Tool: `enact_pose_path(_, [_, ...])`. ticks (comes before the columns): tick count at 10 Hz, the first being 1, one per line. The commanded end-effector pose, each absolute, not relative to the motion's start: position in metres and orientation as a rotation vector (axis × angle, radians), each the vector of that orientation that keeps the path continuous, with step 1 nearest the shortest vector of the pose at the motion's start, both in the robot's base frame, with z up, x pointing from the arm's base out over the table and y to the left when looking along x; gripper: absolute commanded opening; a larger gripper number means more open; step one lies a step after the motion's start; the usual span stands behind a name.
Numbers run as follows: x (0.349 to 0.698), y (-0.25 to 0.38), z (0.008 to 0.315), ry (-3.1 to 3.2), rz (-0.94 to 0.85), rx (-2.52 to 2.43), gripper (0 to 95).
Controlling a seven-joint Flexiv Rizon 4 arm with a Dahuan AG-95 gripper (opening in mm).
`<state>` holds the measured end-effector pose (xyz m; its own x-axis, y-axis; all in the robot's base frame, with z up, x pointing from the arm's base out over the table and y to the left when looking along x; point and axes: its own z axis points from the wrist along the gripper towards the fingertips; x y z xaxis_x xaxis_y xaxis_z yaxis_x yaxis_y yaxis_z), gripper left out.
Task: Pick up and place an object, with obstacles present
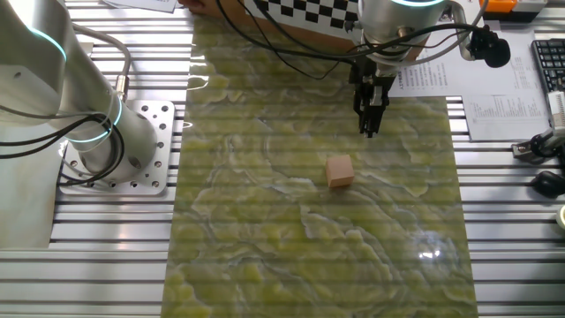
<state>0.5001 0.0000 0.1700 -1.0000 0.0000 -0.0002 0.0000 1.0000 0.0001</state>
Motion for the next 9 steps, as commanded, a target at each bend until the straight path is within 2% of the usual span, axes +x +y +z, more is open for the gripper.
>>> enact_pose_path(1, [0.5,0.0,0.17,3.142,0.0,0.0,95.0])
enact_pose_path(2, [0.5,0.0,0.1699,3.13,-0.247,-0.096,0.0])
enact_pose_path(9, [0.5003,-0.0003,0.1689,3.135,-0.254,-0.105,0.0])
